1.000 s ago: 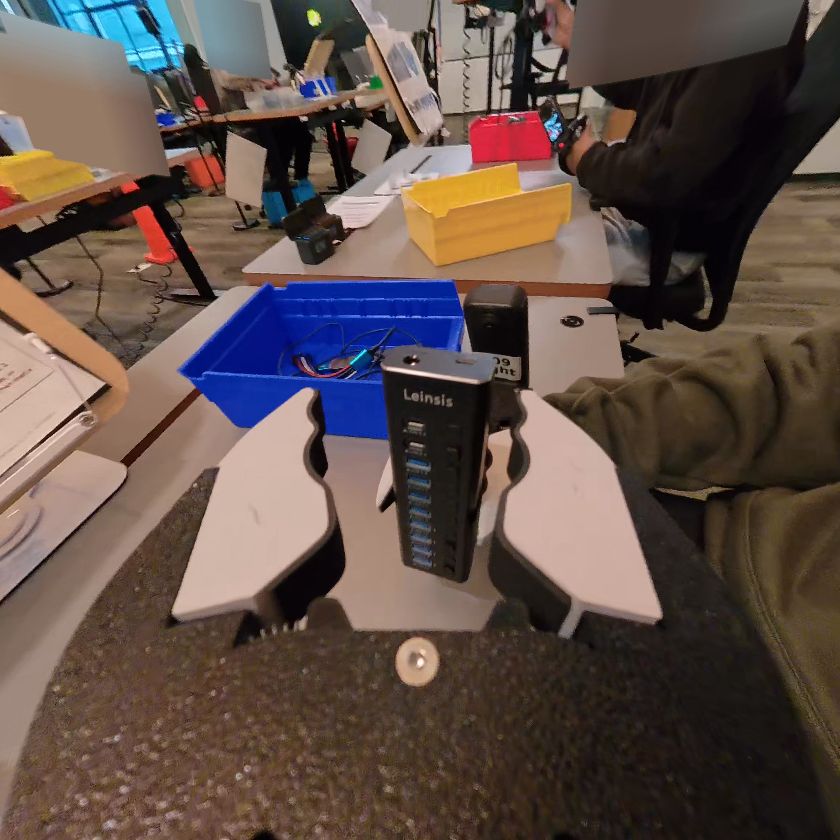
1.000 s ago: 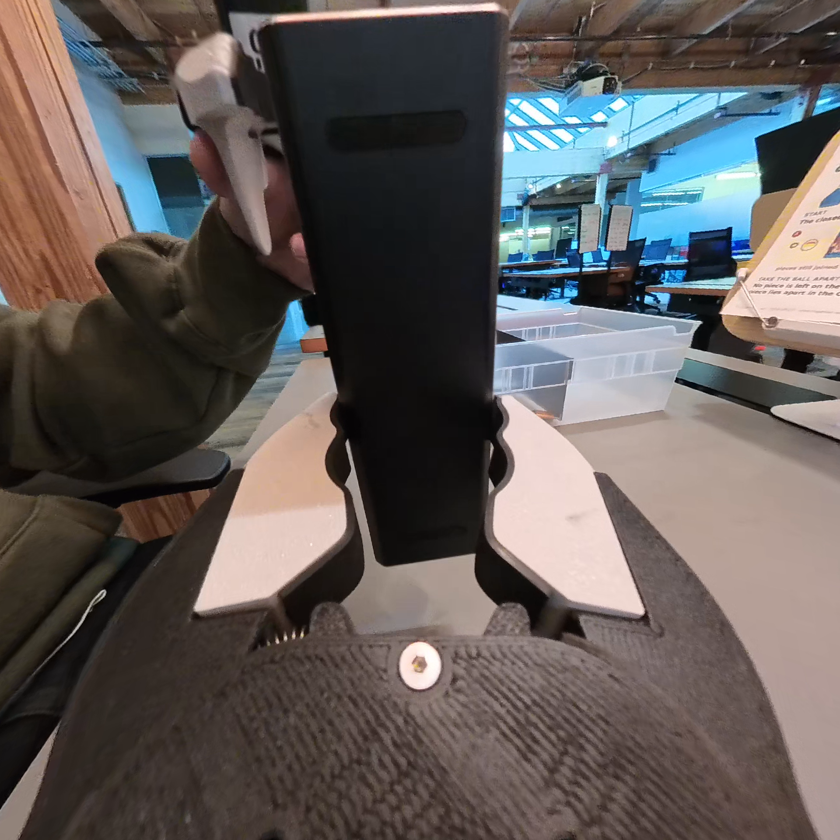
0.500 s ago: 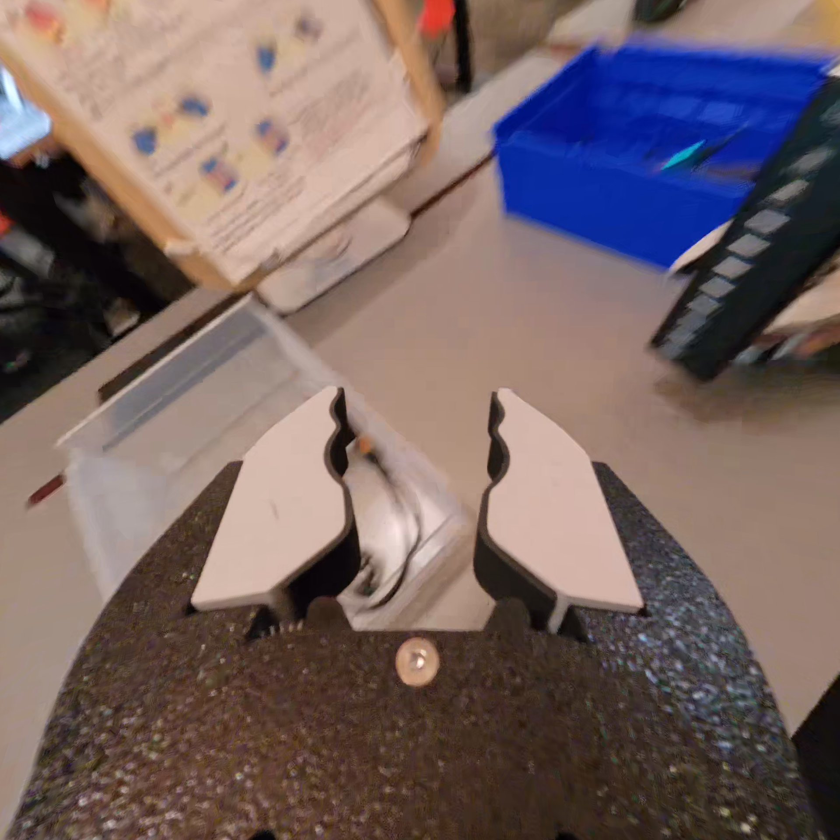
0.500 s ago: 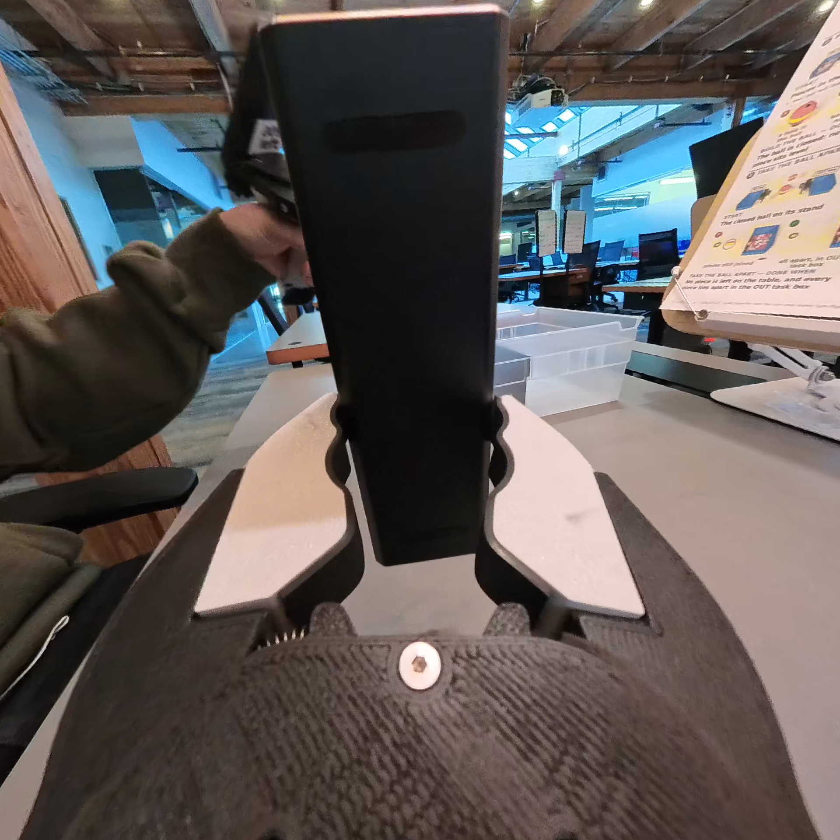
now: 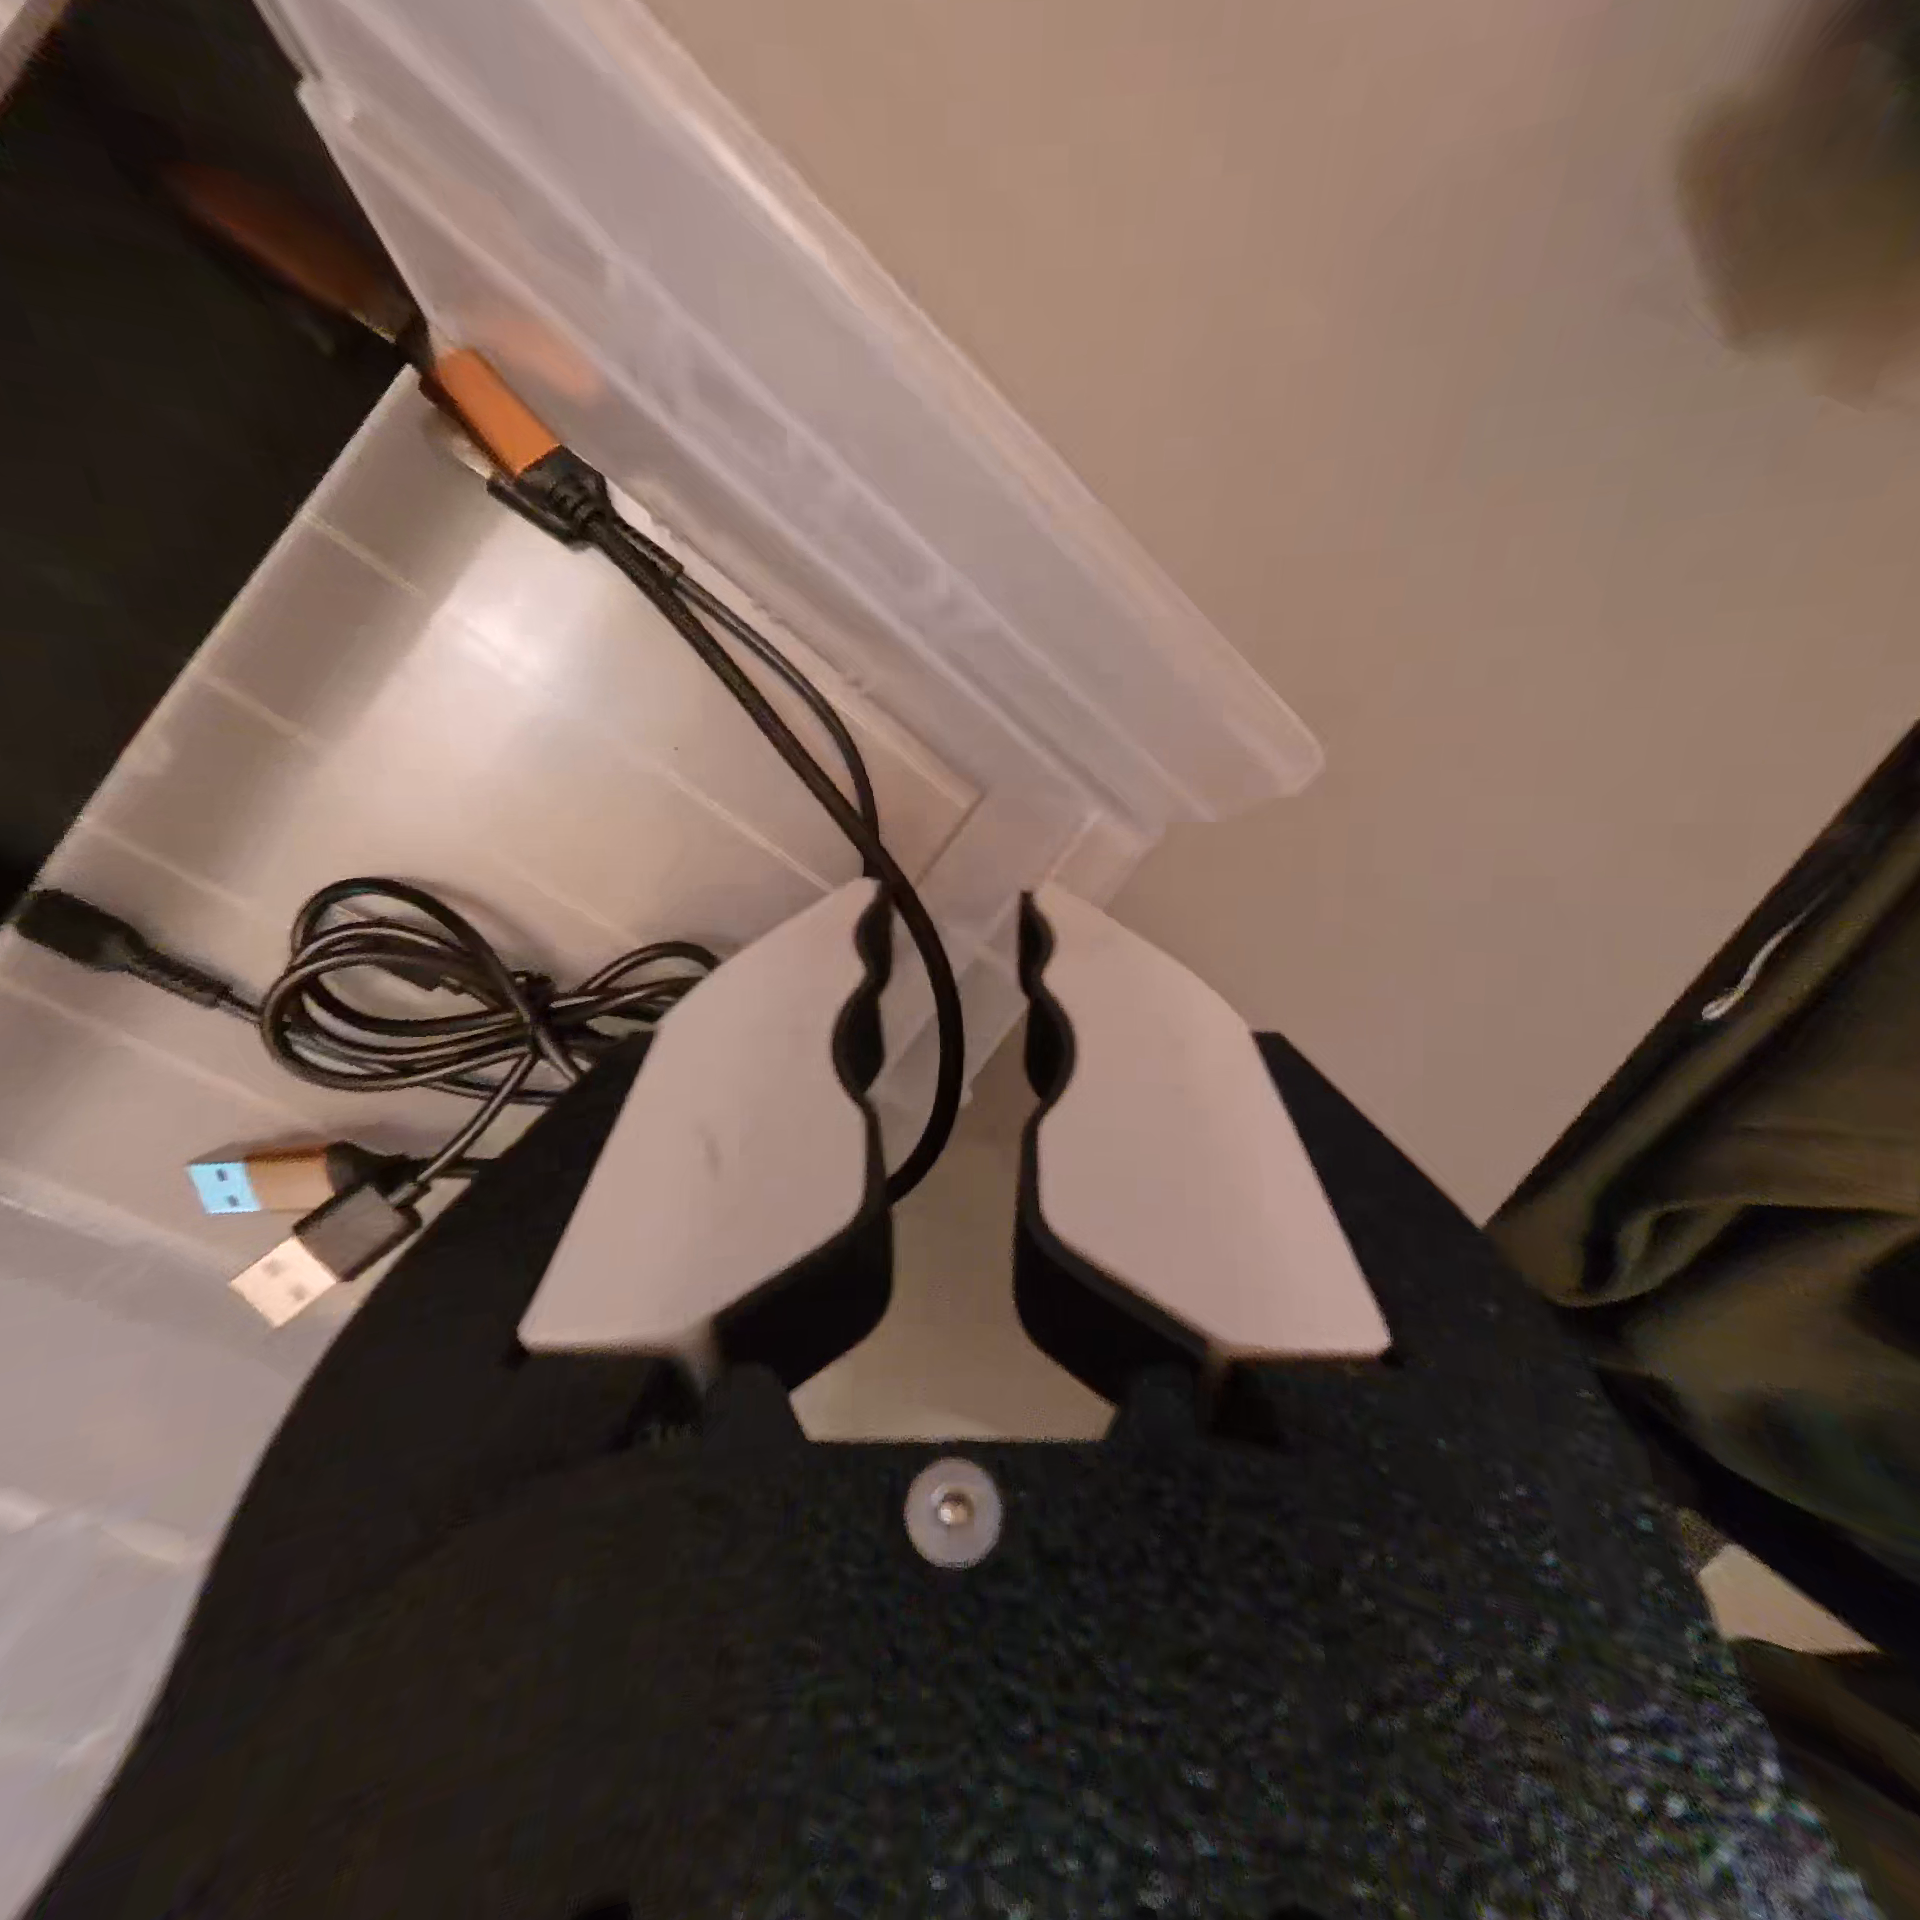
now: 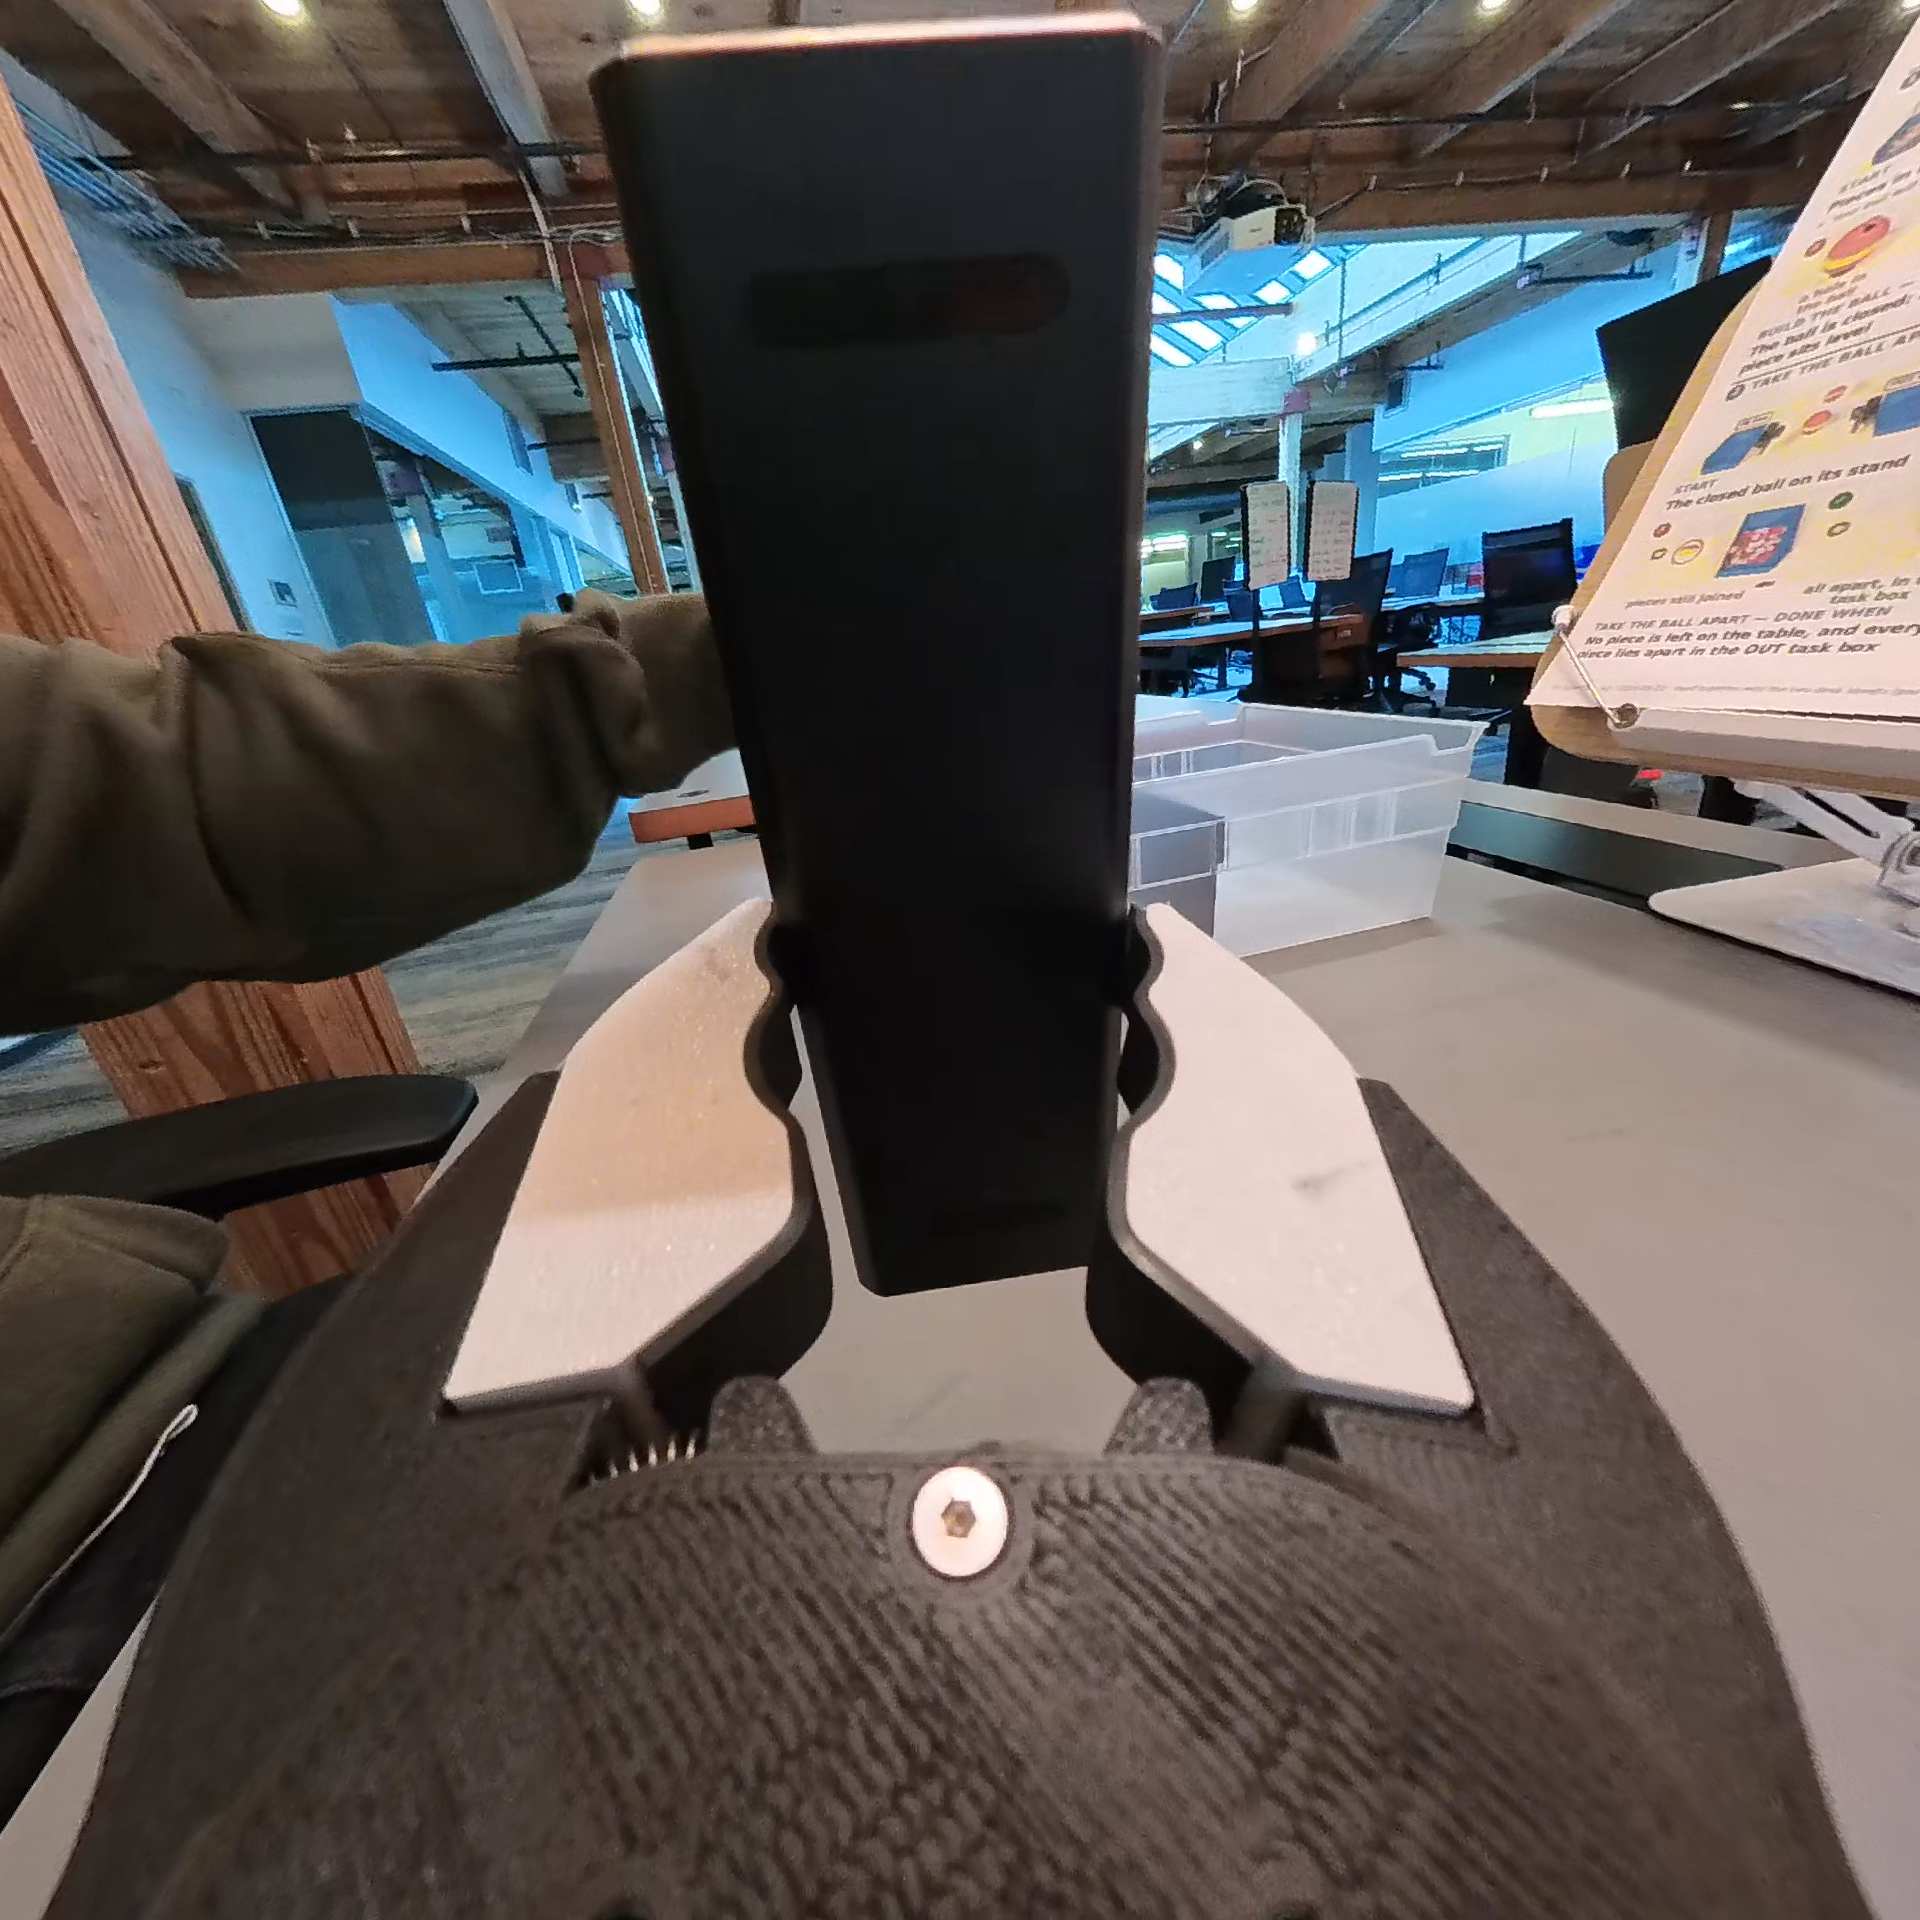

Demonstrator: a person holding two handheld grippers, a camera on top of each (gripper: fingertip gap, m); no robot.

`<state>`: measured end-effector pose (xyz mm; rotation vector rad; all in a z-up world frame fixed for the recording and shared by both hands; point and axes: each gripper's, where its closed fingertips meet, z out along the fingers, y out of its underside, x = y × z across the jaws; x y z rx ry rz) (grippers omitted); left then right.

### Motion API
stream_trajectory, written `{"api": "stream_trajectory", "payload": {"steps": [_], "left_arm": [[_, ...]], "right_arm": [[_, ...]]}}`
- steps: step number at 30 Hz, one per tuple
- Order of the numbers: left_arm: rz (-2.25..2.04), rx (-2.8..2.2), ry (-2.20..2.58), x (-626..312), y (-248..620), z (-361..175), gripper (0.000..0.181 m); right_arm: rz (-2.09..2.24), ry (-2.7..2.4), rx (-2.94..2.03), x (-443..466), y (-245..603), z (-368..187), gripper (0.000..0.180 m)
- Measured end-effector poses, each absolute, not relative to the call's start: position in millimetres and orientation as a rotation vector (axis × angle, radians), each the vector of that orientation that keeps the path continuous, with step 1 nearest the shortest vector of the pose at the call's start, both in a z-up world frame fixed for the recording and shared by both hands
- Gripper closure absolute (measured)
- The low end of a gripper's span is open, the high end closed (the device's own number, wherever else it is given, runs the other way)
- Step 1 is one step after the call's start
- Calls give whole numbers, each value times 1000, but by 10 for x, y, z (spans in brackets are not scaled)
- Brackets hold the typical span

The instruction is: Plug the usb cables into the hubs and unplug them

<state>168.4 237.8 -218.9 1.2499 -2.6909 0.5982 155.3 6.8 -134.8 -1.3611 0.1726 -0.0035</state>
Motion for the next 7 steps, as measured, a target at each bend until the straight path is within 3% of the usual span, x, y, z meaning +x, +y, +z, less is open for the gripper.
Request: {"api": "stream_trajectory", "payload": {"steps": [1,7], "left_arm": [[598,1282,-2670,1695,2396,-2189,174],[695,1325,-2707,1732,2481,-2071,181]], "right_arm": [[-2,175,-1360,1556,66,-1348,118],[-8,161,-1364,1535,72,-1350,119]]}}
